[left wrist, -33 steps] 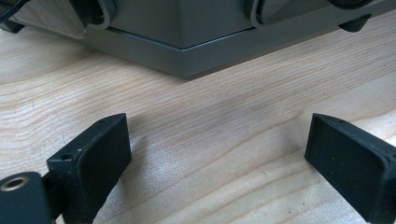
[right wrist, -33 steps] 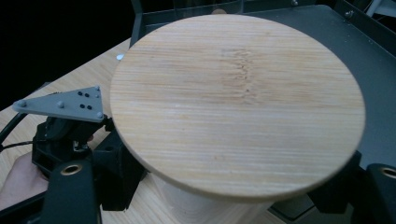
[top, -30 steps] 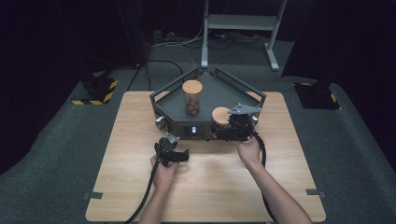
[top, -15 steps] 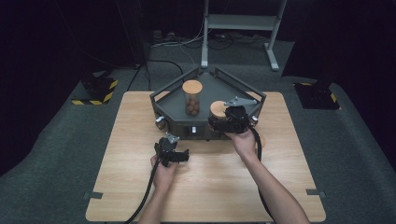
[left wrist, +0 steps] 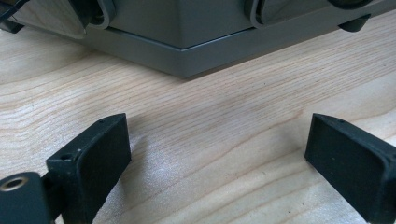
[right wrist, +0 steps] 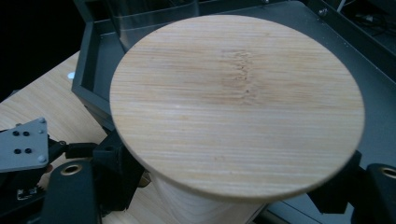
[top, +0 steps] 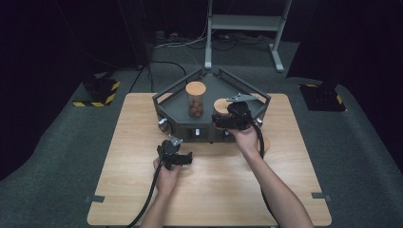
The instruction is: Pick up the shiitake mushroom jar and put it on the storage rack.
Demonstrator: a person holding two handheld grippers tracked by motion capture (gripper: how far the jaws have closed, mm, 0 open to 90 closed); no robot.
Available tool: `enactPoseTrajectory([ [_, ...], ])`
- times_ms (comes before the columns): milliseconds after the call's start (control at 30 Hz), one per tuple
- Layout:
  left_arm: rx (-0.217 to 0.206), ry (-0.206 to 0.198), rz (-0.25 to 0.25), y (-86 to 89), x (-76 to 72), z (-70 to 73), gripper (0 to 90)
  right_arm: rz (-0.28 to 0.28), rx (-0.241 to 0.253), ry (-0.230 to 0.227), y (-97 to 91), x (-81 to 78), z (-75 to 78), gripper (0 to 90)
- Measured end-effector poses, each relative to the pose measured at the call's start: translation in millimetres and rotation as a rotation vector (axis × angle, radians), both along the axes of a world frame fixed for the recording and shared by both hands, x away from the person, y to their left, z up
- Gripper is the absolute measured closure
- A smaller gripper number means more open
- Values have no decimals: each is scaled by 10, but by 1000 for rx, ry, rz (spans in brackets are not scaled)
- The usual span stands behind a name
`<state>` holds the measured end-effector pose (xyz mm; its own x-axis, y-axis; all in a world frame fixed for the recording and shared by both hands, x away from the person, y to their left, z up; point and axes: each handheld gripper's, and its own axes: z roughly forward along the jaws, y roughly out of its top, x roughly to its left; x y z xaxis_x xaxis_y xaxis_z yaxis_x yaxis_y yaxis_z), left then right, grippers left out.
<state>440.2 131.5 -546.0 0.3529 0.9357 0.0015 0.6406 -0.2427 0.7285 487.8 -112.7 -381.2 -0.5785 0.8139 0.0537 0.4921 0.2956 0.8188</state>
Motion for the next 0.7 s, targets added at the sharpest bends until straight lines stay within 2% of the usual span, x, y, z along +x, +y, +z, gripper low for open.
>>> enactPoseTrajectory([
  [233, 0, 0, 0, 0, 0, 0, 67, -15, -7, -1, 16, 67, 14, 256],
  [533, 2, 1, -1, 1, 0, 1, 67, -10, -32, -12, 168, 184, 61, 256],
  [700, 0, 1, -1, 0, 0, 0, 67, -29, -46, -14, 236, 259, 83, 256],
])
